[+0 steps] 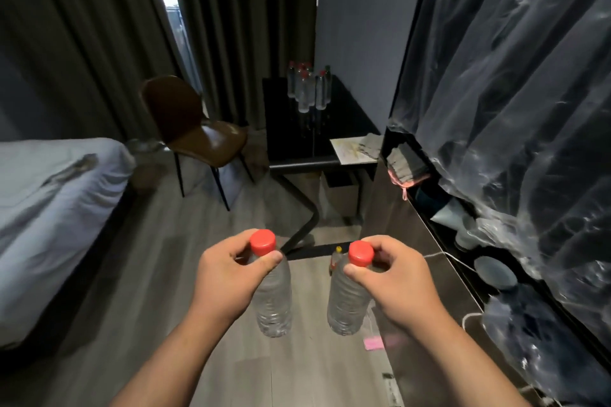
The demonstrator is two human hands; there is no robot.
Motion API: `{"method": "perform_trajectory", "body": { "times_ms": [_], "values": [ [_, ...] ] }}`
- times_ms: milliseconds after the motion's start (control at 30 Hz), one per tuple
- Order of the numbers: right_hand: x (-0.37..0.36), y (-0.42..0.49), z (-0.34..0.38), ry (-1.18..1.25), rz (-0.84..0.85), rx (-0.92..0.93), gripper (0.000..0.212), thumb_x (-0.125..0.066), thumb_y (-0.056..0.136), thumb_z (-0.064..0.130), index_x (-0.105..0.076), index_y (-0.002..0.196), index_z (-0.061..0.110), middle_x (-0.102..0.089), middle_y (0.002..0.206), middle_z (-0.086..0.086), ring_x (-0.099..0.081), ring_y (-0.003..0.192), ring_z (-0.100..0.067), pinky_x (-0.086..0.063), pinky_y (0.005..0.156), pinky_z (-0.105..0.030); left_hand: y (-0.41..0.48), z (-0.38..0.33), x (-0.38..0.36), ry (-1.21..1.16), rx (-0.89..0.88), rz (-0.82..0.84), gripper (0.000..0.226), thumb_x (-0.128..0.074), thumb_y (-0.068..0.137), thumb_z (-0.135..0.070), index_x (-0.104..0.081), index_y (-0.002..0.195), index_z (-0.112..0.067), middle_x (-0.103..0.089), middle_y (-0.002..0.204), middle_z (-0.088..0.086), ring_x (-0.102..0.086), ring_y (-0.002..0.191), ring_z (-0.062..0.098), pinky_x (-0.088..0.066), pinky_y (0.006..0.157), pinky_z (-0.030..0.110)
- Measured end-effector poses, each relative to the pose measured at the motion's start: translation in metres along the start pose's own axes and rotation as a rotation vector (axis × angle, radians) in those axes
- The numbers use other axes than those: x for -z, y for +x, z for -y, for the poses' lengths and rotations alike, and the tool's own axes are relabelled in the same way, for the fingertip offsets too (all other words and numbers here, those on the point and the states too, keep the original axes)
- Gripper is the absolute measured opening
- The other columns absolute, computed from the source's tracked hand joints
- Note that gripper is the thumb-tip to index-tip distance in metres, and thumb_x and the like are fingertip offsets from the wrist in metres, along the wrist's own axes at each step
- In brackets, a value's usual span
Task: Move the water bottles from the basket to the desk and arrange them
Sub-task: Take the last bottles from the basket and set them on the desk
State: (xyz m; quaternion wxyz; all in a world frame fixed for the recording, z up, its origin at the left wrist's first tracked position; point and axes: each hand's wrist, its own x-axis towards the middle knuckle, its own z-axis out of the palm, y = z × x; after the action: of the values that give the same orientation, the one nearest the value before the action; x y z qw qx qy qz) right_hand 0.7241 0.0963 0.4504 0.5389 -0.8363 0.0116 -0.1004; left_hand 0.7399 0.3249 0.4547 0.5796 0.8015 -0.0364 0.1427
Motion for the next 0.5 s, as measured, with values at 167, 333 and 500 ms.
{"method": "perform_trajectory", "body": {
  "times_ms": [167,333,500],
  "values": [
    [-0.015,0.056,0.000,0.015,0.069,0.043,0.028,-0.083,0.066,0.011,-0.069,0.079,0.031,-0.070,0.084,0.017,-0.066,0.080,-0.002,-0.050,0.075,-0.015,0.033,0.006,0.003,0.018,0.039,-0.119,0.031,-0.076,0.063,-0.027,-0.068,0.074,-0.054,-0.071,0.077,-0.021,-0.063,0.072,-0.006,-0.048,0.072,0.012],
    [-0.047,0.101,0.007,0.032,0.139,0.047,0.025,-0.082,0.068,0.015,-0.069,0.082,0.031,-0.071,0.086,0.017,-0.066,0.084,-0.002,-0.050,0.080,-0.021,0.069,0.026,0.020,0.027,0.059,-0.164,0.048,-0.082,0.070,-0.007,-0.069,0.072,-0.053,-0.073,0.080,-0.019,-0.064,0.073,-0.006,-0.048,0.071,0.007],
    [-0.099,0.152,0.024,0.015,0.208,0.081,0.022,-0.082,0.071,0.017,-0.069,0.083,0.031,-0.070,0.087,0.018,-0.065,0.085,0.000,-0.045,0.076,-0.013,0.122,0.055,0.052,0.041,0.054,-0.216,0.048,-0.084,0.068,-0.009,-0.069,0.071,-0.054,-0.072,0.079,-0.021,-0.063,0.071,-0.007,-0.045,0.069,0.004]
  ]
}}
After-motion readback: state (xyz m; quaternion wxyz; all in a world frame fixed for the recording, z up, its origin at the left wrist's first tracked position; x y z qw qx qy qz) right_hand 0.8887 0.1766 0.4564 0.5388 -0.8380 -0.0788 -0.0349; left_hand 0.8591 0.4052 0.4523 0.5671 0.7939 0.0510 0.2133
